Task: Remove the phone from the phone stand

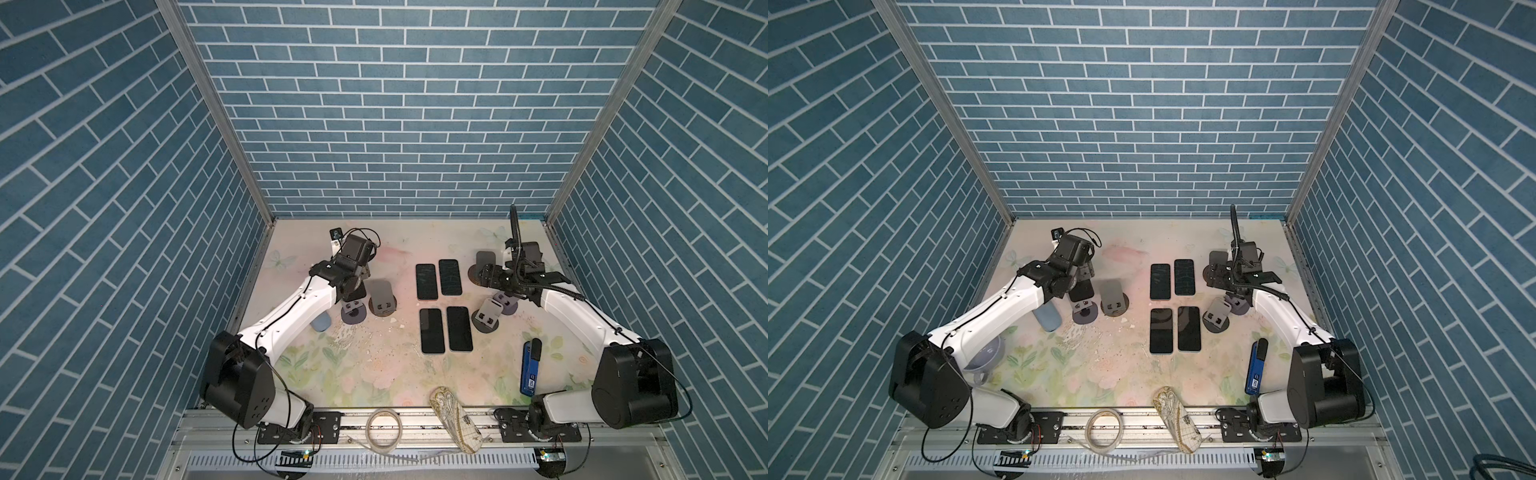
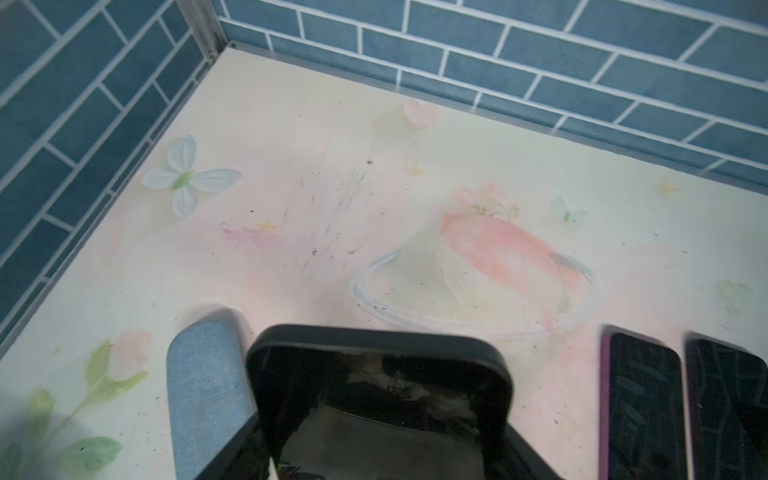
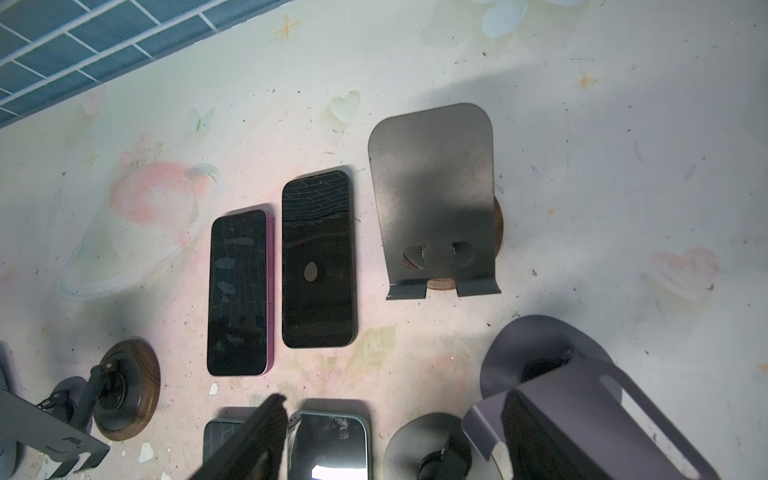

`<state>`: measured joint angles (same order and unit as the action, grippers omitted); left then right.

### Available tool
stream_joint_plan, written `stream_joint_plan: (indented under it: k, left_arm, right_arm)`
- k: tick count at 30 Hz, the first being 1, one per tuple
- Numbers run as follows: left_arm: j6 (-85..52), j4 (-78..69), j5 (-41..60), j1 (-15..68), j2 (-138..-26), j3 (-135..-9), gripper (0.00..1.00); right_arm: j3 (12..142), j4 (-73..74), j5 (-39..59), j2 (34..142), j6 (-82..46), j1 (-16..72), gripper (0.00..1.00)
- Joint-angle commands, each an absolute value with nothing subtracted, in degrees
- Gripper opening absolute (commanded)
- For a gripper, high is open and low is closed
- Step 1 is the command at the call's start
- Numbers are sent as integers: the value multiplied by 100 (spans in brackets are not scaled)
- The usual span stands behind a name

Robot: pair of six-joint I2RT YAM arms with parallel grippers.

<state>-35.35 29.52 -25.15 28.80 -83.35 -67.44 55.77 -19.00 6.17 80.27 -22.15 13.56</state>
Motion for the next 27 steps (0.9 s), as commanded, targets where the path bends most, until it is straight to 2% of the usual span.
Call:
stream_joint_plan:
  k: [1,7,27]
  left_arm:
    - [-3176,2968,-2188,3115,-8216,-6870,58]
    - [-3100,3685,-2071,3611,-8406,-7256,58]
    - [-3842,4281,-1144,5093,-9048,-7052,59]
  right_arm:
    - [5855,-1945,729,8093,-2266,1415,82]
    - [5936,-1997,703,8165,-2276,1517,82]
    - [5619,-1921,554,7863,-2415,1771,82]
